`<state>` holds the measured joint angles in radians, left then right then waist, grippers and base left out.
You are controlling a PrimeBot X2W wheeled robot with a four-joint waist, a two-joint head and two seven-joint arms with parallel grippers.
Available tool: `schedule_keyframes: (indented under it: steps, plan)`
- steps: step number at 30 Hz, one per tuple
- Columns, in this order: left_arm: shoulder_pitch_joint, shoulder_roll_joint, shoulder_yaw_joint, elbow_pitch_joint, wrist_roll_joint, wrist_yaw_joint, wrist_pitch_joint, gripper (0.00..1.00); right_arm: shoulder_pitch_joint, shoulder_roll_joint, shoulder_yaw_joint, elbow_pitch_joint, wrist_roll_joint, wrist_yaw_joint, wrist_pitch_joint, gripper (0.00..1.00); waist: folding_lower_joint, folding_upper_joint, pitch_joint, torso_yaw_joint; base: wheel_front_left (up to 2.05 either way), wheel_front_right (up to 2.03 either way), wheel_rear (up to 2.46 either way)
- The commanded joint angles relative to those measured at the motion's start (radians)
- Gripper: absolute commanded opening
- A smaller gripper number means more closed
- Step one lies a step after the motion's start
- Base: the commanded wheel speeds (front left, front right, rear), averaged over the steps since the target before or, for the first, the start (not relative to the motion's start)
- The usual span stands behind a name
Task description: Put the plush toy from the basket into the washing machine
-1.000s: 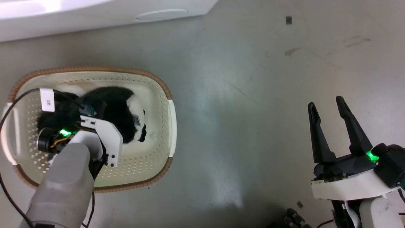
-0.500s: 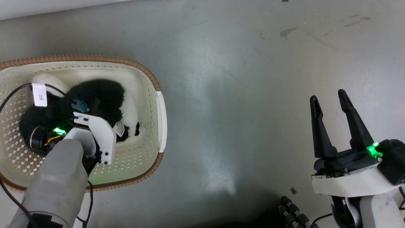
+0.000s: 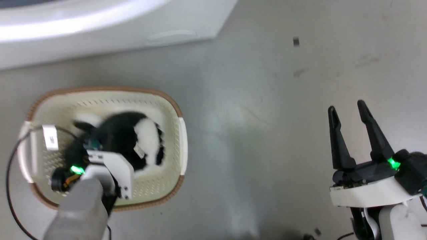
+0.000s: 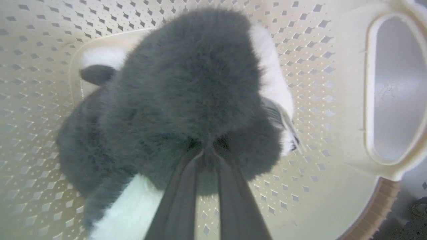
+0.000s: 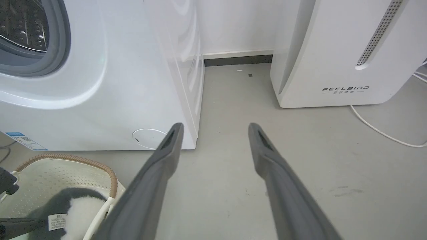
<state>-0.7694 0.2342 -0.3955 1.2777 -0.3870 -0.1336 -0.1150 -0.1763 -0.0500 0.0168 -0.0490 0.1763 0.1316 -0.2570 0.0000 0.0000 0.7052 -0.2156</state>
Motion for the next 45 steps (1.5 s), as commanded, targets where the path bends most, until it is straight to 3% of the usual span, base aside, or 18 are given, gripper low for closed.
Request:
schedule_keyframes:
  steps: [1, 12, 20, 32, 45]
  plan:
    - [0.026, -0.013, -0.001, -0.008, -0.017, 0.003, -0.025, 0.0, 0.015, 0.0, -0.005, 0.007, -0.013, -0.001, -0.005, 1.0, 0.0, 0.0, -0.095, 0.034, 0.0, 0.0, 0.0]
    - [0.161, -0.054, -0.036, -0.088, -0.1, 0.003, -0.131, 0.0, 0.08, 0.0, -0.018, 0.037, -0.05, -0.001, -0.005, 1.0, 0.0, 0.0, -0.291, 0.097, 0.0, 0.0, 0.0]
    - [0.259, -0.04, -0.025, -0.229, -0.123, 0.004, -0.146, 0.0, 0.13, 0.0, -0.023, 0.049, -0.069, -0.001, -0.005, 1.0, 0.0, 0.0, -0.402, 0.148, 0.0, 0.0, 0.0]
    - [0.475, -0.04, 0.145, -0.663, -0.015, 0.052, -0.147, 0.0, 0.177, 0.0, -0.029, 0.05, -0.083, -0.001, -0.005, 1.0, 0.0, 0.0, -0.509, 0.197, 0.0, 0.0, 0.0]
    - [0.569, -0.106, 0.352, -1.087, 0.102, 0.036, -0.147, 0.0, 0.175, 0.0, -0.017, 0.031, -0.075, -0.001, -0.005, 1.0, 0.0, 0.0, -0.505, 0.171, 0.0, 0.0, 0.0]
